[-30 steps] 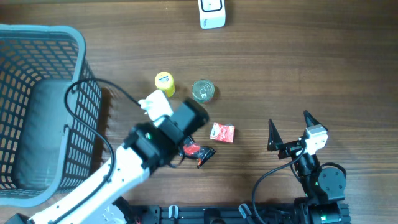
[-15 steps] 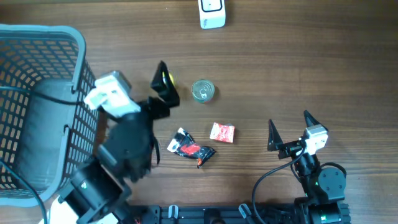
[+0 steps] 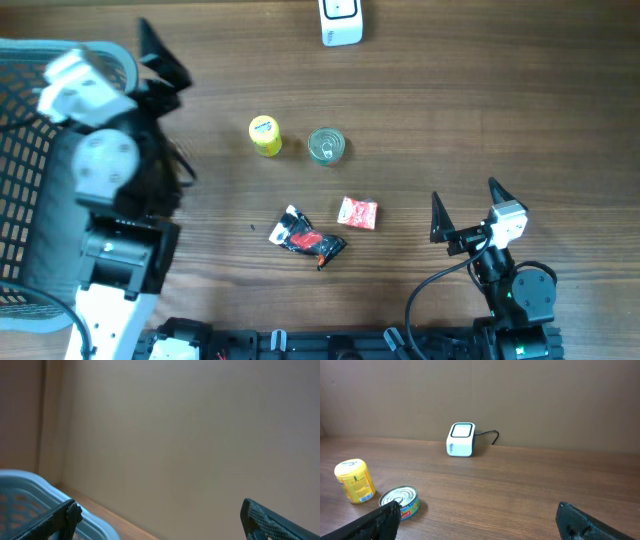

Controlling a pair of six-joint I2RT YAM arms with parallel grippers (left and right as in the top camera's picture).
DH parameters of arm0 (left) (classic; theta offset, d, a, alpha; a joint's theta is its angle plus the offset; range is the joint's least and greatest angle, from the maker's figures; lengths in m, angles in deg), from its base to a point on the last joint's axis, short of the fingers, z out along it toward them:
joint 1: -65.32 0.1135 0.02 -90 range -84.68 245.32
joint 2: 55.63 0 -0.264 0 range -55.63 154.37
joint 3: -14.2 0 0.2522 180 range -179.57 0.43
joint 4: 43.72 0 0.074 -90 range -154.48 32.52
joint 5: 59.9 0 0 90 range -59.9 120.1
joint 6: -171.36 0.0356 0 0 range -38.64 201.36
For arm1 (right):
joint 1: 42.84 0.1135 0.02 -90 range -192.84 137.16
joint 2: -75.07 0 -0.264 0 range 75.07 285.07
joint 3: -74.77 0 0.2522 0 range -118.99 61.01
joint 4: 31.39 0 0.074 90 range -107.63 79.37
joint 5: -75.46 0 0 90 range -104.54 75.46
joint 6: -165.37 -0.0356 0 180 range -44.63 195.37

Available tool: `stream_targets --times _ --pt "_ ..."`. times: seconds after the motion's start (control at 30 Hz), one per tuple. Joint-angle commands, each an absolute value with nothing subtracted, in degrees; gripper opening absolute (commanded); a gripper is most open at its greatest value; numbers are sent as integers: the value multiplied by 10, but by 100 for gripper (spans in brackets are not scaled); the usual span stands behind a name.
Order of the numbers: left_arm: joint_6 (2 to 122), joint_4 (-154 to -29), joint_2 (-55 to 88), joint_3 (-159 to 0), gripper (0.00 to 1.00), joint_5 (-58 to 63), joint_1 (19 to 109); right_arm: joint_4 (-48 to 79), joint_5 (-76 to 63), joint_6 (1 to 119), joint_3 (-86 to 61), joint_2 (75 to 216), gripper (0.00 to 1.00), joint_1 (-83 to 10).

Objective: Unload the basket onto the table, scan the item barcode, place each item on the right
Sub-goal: 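Raise the open left gripper back over the basket, then move the left gripper toward the hex wrench package on the table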

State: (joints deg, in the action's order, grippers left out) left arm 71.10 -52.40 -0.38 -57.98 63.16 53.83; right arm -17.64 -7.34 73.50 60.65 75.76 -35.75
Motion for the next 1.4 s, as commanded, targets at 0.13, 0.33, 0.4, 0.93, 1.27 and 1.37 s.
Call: stream_targets --times 0.13,0.33,0.4,0.93,1.27,1.37 --pt "838 -533 -1 -586 100 561 587 -180 -81 739 607 757 100 -355" --pt "930 -543 -1 -587 100 561 587 -180 -81 739 607 757 100 -355" --pt "948 -564 -8 -587 100 561 587 -180 -81 739 607 757 100 -355" --pt "916 -629 -125 -587 100 516 606 -180 -81 739 607 757 100 -355" --pt "908 -616 -98 -587 100 518 623 -180 -81 739 607 757 100 -355" --pt "859 -627 -99 -587 100 505 620 -180 -81 738 607 757 100 -355"
